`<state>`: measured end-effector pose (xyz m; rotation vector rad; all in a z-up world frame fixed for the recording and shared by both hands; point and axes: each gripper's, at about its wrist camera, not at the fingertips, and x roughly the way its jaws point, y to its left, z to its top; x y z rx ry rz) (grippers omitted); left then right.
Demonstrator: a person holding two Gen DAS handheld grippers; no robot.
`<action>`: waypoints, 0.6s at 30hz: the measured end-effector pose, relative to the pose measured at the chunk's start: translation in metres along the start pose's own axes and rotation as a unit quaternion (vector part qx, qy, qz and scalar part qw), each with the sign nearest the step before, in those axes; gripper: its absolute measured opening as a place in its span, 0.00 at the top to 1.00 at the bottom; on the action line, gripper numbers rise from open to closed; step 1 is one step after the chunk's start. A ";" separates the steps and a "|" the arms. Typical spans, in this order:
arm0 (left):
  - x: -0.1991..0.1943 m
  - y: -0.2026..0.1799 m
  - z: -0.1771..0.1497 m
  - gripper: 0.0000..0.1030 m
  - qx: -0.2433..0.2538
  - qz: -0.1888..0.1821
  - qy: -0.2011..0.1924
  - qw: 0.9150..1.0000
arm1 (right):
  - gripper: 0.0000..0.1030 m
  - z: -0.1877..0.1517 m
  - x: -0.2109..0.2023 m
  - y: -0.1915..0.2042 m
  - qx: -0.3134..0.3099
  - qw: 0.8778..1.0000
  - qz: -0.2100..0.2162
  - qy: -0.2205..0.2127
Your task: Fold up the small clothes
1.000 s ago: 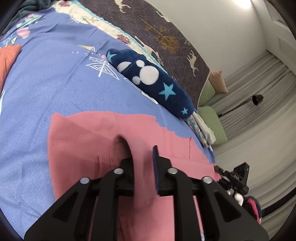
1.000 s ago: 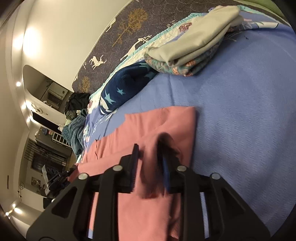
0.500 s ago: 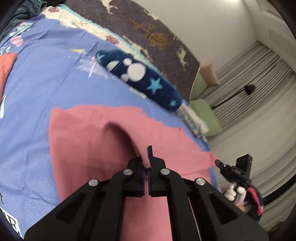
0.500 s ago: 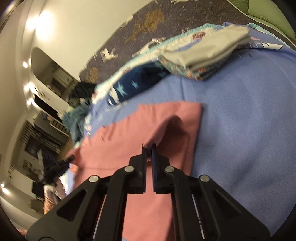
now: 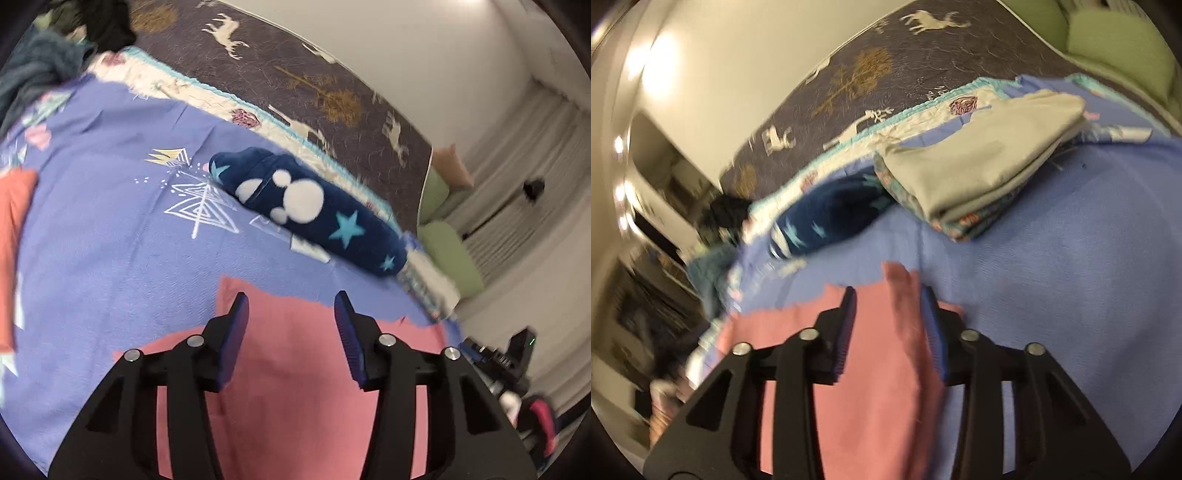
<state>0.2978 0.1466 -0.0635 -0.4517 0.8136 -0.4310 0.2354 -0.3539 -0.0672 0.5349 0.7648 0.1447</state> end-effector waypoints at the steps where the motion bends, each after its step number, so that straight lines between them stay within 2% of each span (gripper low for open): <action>1: 0.002 0.000 -0.001 0.50 0.006 0.007 0.008 1.000 | 0.60 -0.003 0.002 -0.001 -0.012 1.000 -0.006 0.009; 4: 0.023 0.001 -0.008 0.50 0.026 0.030 0.055 0.998 | 0.54 -0.004 0.011 -0.001 -0.016 0.999 0.000 0.029; 5: 0.030 0.002 -0.009 0.50 0.028 0.035 0.065 0.997 | 0.49 -0.004 0.015 -0.001 -0.020 0.999 0.003 0.035; 7: 0.043 0.002 -0.012 0.50 0.033 0.049 0.079 0.995 | 0.46 -0.003 0.024 0.007 -0.038 0.998 0.000 0.045; 9: 0.052 0.000 -0.011 0.66 0.050 0.065 0.079 0.994 | 0.45 -0.001 0.035 0.015 -0.057 0.997 -0.017 0.053; 10: 0.054 -0.002 -0.010 1.00 0.058 0.062 0.079 0.993 | 0.46 -0.001 0.042 0.020 -0.070 0.995 -0.030 0.057; 11: 0.054 -0.002 -0.008 1.00 0.052 0.053 0.082 0.994 | 0.72 -0.001 0.046 0.023 -0.082 0.994 -0.043 0.059; 12: 0.050 -0.004 -0.007 1.00 0.047 0.058 0.071 0.995 | 0.95 -0.001 0.049 0.025 -0.090 0.993 -0.052 0.062; 13: 0.040 -0.008 -0.006 1.00 0.051 0.059 0.056 0.995 | 0.98 0.000 0.044 0.025 -0.082 0.994 -0.056 0.051; 16: 0.016 -0.022 -0.002 1.00 0.072 0.047 0.016 0.996 | 0.98 0.007 0.012 0.021 -0.051 0.998 -0.015 -0.014; 18: 0.012 -0.026 0.006 1.00 0.098 0.075 -0.011 0.992 | 0.98 0.014 0.006 0.015 -0.041 0.999 -0.012 -0.025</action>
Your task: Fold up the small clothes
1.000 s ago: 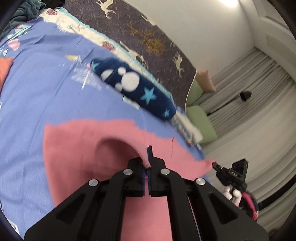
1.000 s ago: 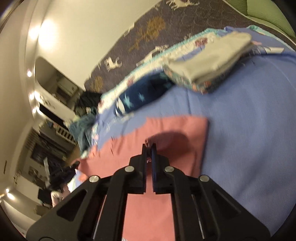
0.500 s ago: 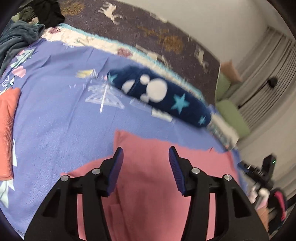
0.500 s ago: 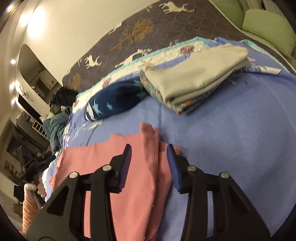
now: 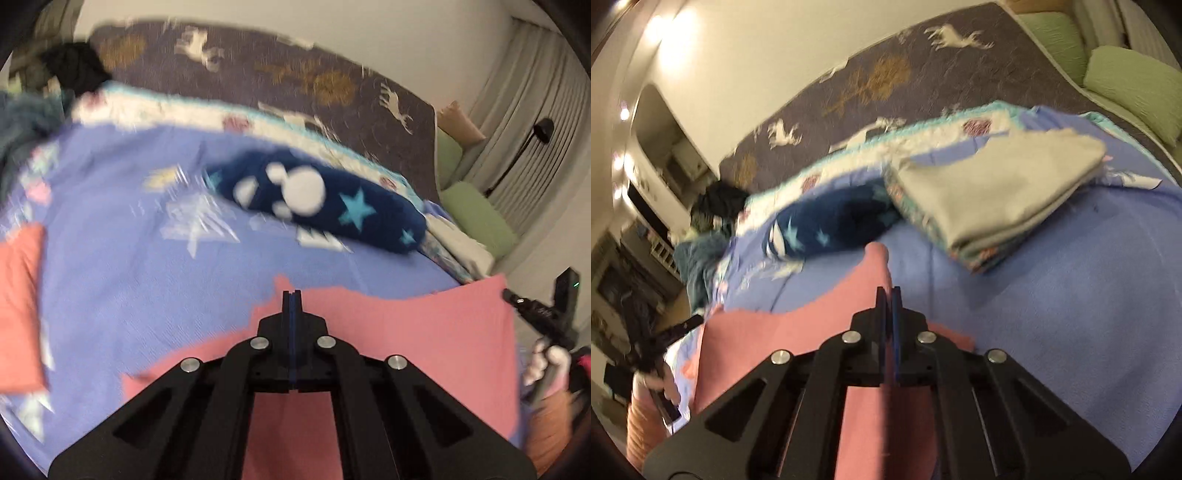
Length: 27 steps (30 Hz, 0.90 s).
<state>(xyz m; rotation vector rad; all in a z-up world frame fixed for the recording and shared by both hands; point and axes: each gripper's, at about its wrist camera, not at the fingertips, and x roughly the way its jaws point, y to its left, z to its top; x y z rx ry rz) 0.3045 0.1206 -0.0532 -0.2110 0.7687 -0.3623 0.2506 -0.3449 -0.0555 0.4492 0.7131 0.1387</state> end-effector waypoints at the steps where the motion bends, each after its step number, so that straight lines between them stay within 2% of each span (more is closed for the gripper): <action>1: 0.005 0.001 0.002 1.00 0.002 0.009 0.001 1.000 | 0.97 0.002 0.010 -0.007 0.000 1.000 -0.009 0.016; 4: 0.019 0.011 -0.004 1.00 -0.012 -0.001 0.030 0.999 | 0.91 -0.004 0.029 -0.026 0.027 0.997 -0.050 0.060; 5: 0.016 0.009 -0.011 1.00 -0.006 -0.014 0.036 0.999 | 0.90 -0.009 0.027 -0.030 0.037 0.996 -0.045 0.062; 6: 0.009 0.004 -0.019 0.98 0.007 -0.018 0.033 0.999 | 0.84 -0.014 0.021 -0.032 0.042 0.997 -0.032 0.060; 7: 0.001 -0.001 -0.026 0.93 0.021 -0.020 0.032 0.999 | 0.80 -0.022 0.010 -0.032 0.040 0.997 -0.025 0.055; 8: -0.007 -0.006 -0.032 0.87 0.033 -0.017 0.029 0.999 | 0.72 -0.029 0.000 -0.032 0.034 0.998 -0.021 0.051; 10: -0.028 -0.019 -0.044 0.80 0.054 -0.021 0.018 0.998 | 0.71 -0.047 -0.025 -0.033 0.020 0.998 -0.010 0.053; 12: -0.040 -0.037 -0.054 0.77 0.062 -0.054 0.022 0.996 | 0.71 -0.061 -0.041 -0.039 0.018 0.998 -0.001 0.058; 15: -0.049 -0.084 -0.070 0.76 0.095 -0.112 0.038 0.988 | 0.71 -0.072 -0.054 -0.046 0.028 0.997 -0.005 0.068; 16: -0.051 -0.103 -0.075 0.74 0.109 -0.134 0.046 0.984 | 0.71 -0.074 -0.056 -0.047 0.031 0.997 -0.007 0.068; 19: -0.050 -0.169 -0.102 0.60 0.155 -0.214 0.079 0.961 | 0.71 -0.077 -0.059 -0.046 0.045 0.996 0.026 0.072; 20: -0.047 -0.196 -0.115 0.60 0.175 -0.236 0.095 0.951 | 0.70 -0.081 -0.062 -0.046 0.044 0.996 0.033 0.072; 24: -0.028 -0.268 -0.159 0.58 0.225 -0.271 0.150 0.924 | 0.62 -0.081 -0.062 -0.043 0.034 0.995 0.046 0.079; 27: -0.018 -0.303 -0.184 0.58 0.254 -0.272 0.175 0.911 | 0.57 -0.077 -0.056 -0.046 0.024 0.995 0.053 0.087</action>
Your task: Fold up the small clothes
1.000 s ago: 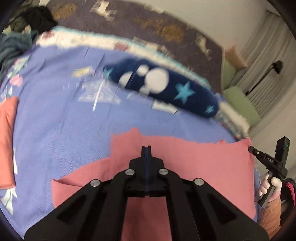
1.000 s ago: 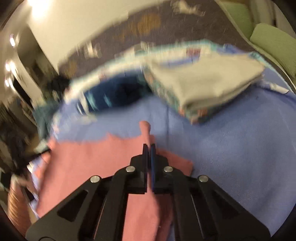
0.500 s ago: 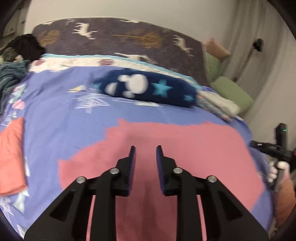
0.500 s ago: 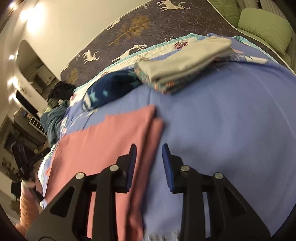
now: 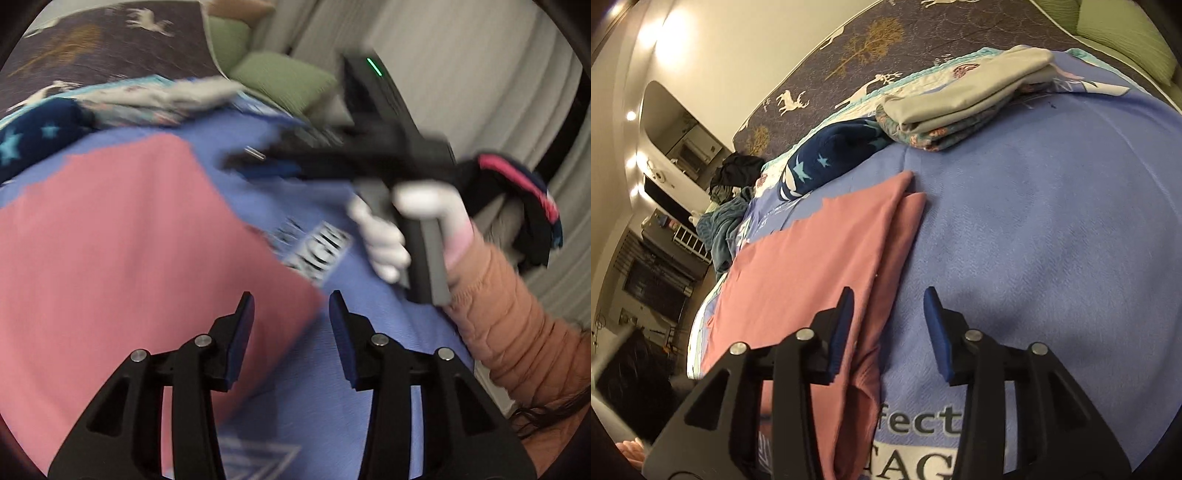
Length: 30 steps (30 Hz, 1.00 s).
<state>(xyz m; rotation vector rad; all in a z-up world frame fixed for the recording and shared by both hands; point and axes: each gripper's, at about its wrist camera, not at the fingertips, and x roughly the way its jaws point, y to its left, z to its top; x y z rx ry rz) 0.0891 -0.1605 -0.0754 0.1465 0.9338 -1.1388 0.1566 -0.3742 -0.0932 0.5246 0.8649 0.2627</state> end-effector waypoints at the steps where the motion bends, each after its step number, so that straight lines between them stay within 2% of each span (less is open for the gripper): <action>1: 0.007 -0.009 -0.001 0.56 0.015 0.009 0.007 1.000 | 0.56 0.003 0.003 0.000 -0.003 1.000 0.003 0.005; 2: 0.014 -0.019 -0.002 0.48 0.040 0.029 0.014 0.999 | 0.54 0.007 0.006 0.000 -0.006 1.000 0.004 0.011; 3: 0.019 -0.027 -0.004 0.44 0.063 0.051 0.019 0.997 | 0.53 0.009 0.008 0.000 -0.011 1.000 0.006 0.017; 4: 0.024 -0.034 -0.007 0.42 0.089 0.077 0.026 0.993 | 0.52 0.013 0.011 -0.001 -0.016 1.000 0.008 0.023; 7: 0.036 -0.043 -0.011 0.42 0.126 0.140 0.044 0.981 | 0.49 0.024 0.020 -0.003 -0.026 0.999 0.018 0.039; 9: 0.044 -0.042 -0.008 0.42 0.127 0.158 0.047 0.978 | 0.48 0.032 0.029 -0.010 -0.020 0.998 0.028 0.048; 12: 0.054 -0.041 -0.003 0.43 0.116 0.161 0.046 0.979 | 0.47 0.042 0.041 -0.023 0.006 0.997 0.053 0.058; 15: 0.063 -0.046 0.002 0.61 0.130 0.168 0.044 0.976 | 0.45 0.054 0.053 -0.034 0.043 0.993 0.094 0.064; 16: 0.065 -0.046 0.004 0.70 0.132 0.171 0.044 0.975 | 0.44 0.059 0.058 -0.035 0.052 0.990 0.109 0.070; 17: 0.065 -0.045 0.005 0.77 0.128 0.171 0.044 0.976 | 0.44 0.063 0.064 -0.035 0.055 0.989 0.116 0.075; 18: 0.064 -0.043 0.006 0.79 0.121 0.168 0.044 0.977 | 0.50 0.067 0.069 -0.033 0.054 0.990 0.111 0.074; 19: 0.062 -0.040 0.008 0.85 0.110 0.159 0.043 0.980 | 0.64 0.070 0.071 -0.031 0.049 0.992 0.096 0.068; 20: 0.057 -0.036 0.009 0.89 0.098 0.147 0.042 0.983 | 0.91 0.073 0.073 -0.029 0.043 0.995 0.070 0.057; 21: 0.051 -0.029 0.011 0.90 0.073 0.125 0.039 0.989 | 0.92 0.075 0.073 -0.026 0.039 0.996 0.061 0.048; 22: 0.047 -0.024 0.013 0.94 0.051 0.093 0.036 0.994 | 0.92 0.076 0.065 -0.020 0.034 0.996 0.082 0.019; 23: 0.042 -0.019 0.015 0.95 0.026 0.045 0.032 0.998 | 0.92 0.076 0.055 -0.012 0.020 0.995 0.094 -0.005; 24: 0.042 -0.016 0.015 0.95 0.011 0.018 0.032 0.999 | 0.92 0.076 0.046 -0.002 -0.001 0.996 0.089 -0.023; 25: 0.045 -0.015 0.013 1.00 0.001 -0.009 0.039 0.999 | 0.92 0.077 0.043 0.004 -0.018 0.996 0.083 -0.030; 26: 0.052 -0.016 0.012 1.00 -0.003 -0.025 0.047 0.999 | 0.92 0.077 0.042 0.009 -0.034 0.997 0.067 -0.032; 28: 0.065 -0.024 0.007 1.00 0.020 0.002 0.056 0.998 | 0.91 0.076 0.050 0.006 -0.039 0.998 0.043 -0.023; 29: 0.066 -0.030 0.005 1.00 0.031 0.010 0.051 0.998 | 0.87 0.074 0.057 -0.001 -0.033 0.999 0.035 -0.015; 30: 0.064 -0.033 0.005 1.00 0.035 0.012 0.049 0.998 | 0.79 0.070 0.066 -0.011 -0.028 0.999 0.015 -0.006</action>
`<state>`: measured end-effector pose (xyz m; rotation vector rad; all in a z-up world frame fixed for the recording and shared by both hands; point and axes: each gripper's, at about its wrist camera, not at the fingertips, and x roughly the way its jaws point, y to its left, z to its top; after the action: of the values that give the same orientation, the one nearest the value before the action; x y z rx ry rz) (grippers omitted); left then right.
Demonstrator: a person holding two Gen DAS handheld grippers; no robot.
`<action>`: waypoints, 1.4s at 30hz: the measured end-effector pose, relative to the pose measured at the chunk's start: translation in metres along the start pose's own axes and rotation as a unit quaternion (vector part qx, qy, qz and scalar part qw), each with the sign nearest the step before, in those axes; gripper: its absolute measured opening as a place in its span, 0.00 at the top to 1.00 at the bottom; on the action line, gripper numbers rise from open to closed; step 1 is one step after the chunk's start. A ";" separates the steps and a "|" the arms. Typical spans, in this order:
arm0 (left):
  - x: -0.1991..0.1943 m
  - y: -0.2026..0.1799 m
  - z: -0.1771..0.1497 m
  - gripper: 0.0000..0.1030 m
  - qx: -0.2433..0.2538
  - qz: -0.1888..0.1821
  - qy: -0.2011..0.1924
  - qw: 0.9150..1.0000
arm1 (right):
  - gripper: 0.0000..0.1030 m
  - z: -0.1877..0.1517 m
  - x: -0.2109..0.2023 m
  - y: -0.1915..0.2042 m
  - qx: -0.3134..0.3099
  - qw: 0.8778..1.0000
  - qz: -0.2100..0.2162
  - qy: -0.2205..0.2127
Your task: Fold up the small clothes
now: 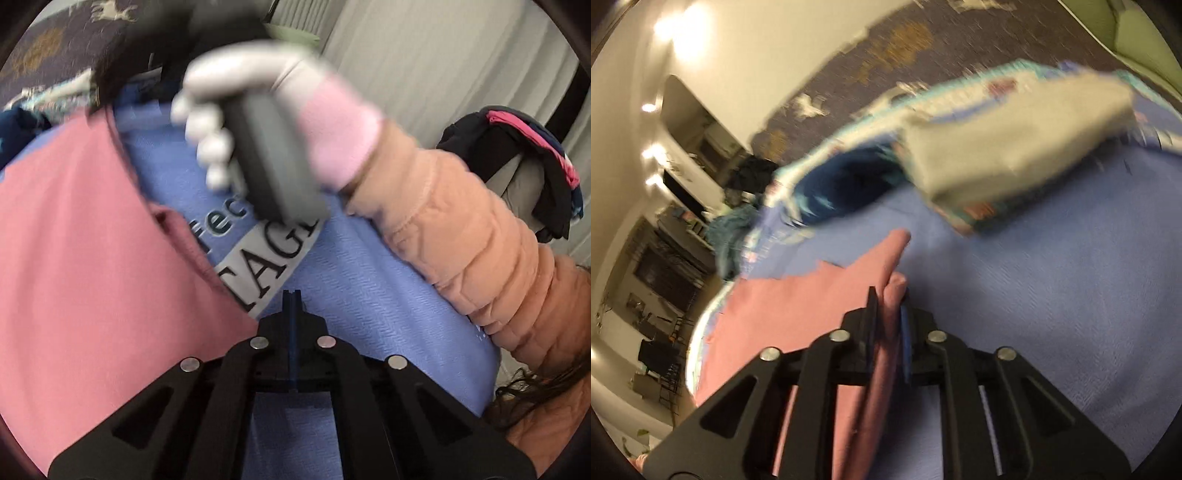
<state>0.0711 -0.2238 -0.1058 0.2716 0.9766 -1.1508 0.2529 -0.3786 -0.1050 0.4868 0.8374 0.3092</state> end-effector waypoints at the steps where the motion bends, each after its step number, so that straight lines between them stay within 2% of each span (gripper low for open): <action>1: -0.003 -0.003 0.000 1.00 0.003 0.003 -0.002 1.000 | 0.80 -0.005 0.007 -0.014 0.019 1.000 0.001 0.009; 3: -0.011 -0.010 -0.001 0.92 0.020 0.034 -0.005 0.999 | 0.79 -0.005 -0.002 -0.032 0.062 0.997 0.039 0.003; 4: -0.015 -0.014 -0.003 0.81 0.029 0.045 -0.006 0.999 | 0.76 -0.002 -0.012 -0.035 0.074 0.996 0.040 -0.005; 5: -0.024 -0.018 -0.007 0.73 0.038 0.054 -0.012 0.998 | 0.74 -0.002 -0.021 -0.034 0.069 0.997 0.036 -0.013; 6: -0.031 -0.020 -0.011 0.70 0.042 0.058 -0.016 0.997 | 0.74 -0.003 -0.035 -0.031 0.049 0.998 0.031 -0.015; 8: -0.045 -0.020 -0.017 0.60 0.049 0.079 -0.030 0.995 | 0.74 -0.011 -0.053 -0.024 0.022 0.999 0.045 0.003; 11: -0.056 -0.010 -0.026 0.58 0.034 0.107 -0.038 0.993 | 0.74 -0.036 -0.084 -0.004 -0.028 0.995 0.082 0.039; 13: -0.066 0.011 -0.031 0.58 0.008 0.115 -0.047 0.992 | 0.74 -0.071 -0.104 0.006 -0.053 0.987 0.134 0.078; 16: -0.080 0.049 -0.026 0.53 -0.047 0.134 -0.068 0.988 | 0.74 -0.114 -0.121 0.020 -0.085 0.977 0.161 0.107; 19: -0.080 0.078 0.002 0.49 -0.096 0.138 -0.089 0.982 | 0.59 -0.143 -0.124 0.031 -0.102 0.972 0.176 0.121; 22: -0.063 0.110 0.049 0.49 -0.122 0.110 -0.085 0.983 | 0.57 -0.159 -0.115 0.042 -0.123 0.968 0.173 0.136; 23: -0.050 0.120 0.067 0.49 -0.125 0.103 -0.076 0.984 | 0.57 -0.160 -0.113 0.044 -0.130 0.967 0.172 0.139; 25: -0.037 0.122 0.082 0.49 -0.125 0.084 -0.056 0.987 | 0.57 -0.163 -0.112 0.046 -0.144 0.963 0.174 0.144; 27: -0.008 0.127 0.105 0.49 -0.125 0.066 -0.025 0.990 | 0.57 -0.163 -0.110 0.045 -0.145 0.963 0.172 0.147; 31: 0.034 0.129 0.134 0.49 -0.086 0.101 0.004 0.991 | 0.58 -0.155 -0.104 0.036 -0.112 0.962 0.198 0.152; 34: 0.046 0.136 0.145 0.47 -0.087 0.106 0.006 0.991 | 0.58 -0.152 -0.100 0.038 -0.097 0.958 0.215 0.163; 38: 0.055 0.141 0.151 0.45 -0.078 0.111 -0.007 0.991 | 0.56 -0.162 -0.100 0.055 -0.149 0.938 0.243 0.198; 42: 0.059 0.139 0.154 0.44 -0.067 0.122 -0.007 0.990 | 0.56 -0.167 -0.105 0.057 -0.165 0.940 0.229 0.194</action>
<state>0.2731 -0.3005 -0.1010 0.2668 0.9733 -0.8591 0.0536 -0.3291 -0.1033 0.3024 1.0240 0.9856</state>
